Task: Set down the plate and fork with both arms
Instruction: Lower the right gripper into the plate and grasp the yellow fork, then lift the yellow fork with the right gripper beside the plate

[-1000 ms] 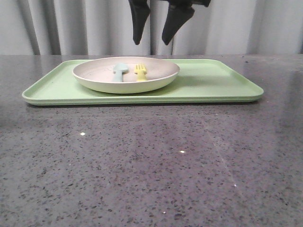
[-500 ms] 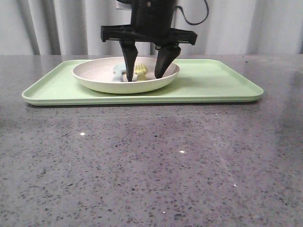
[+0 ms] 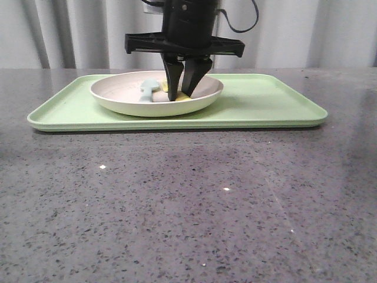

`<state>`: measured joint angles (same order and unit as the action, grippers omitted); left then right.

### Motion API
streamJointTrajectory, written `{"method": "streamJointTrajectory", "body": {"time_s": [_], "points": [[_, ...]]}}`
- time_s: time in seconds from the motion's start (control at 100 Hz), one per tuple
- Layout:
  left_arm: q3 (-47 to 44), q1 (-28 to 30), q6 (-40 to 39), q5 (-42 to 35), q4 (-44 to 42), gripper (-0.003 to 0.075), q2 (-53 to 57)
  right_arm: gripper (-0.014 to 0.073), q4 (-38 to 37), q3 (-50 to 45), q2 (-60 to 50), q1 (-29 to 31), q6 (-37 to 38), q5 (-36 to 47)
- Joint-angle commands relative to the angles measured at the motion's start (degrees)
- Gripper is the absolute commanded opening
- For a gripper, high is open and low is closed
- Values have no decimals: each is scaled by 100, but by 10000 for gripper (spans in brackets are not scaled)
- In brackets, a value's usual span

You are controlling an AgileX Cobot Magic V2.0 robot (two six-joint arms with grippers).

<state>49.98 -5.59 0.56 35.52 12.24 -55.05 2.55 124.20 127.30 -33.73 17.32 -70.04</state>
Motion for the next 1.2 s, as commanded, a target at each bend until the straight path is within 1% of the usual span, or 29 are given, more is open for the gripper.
{"method": "streamJointTrajectory", "body": {"time_s": [0.0,0.22,0.31,0.39,0.64,0.76,0.96,1.19], "points": [[141,-5,-56,-368,94,188,96,-58,-35,204,-356,8,-2,17],[141,-5,-56,-368,94,188,96,-58,-76,464,-507,21,-2,-329],[141,-5,-56,-368,94,188,96,-58,-255,491,-652,25,43,-501],[141,-5,-56,-368,94,188,96,-58,-572,485,-763,32,147,-703],[141,-5,-56,-368,94,188,96,-58,-646,448,-1064,284,208,-710],[141,-5,-56,-368,94,188,96,-58,-646,193,-1233,522,208,-710],[141,-5,-56,-390,94,188,96,-58,-577,-712,-1496,948,298,-697],[141,-5,-56,-388,94,188,96,-58,-577,-1130,-1485,1044,309,-465]]}}
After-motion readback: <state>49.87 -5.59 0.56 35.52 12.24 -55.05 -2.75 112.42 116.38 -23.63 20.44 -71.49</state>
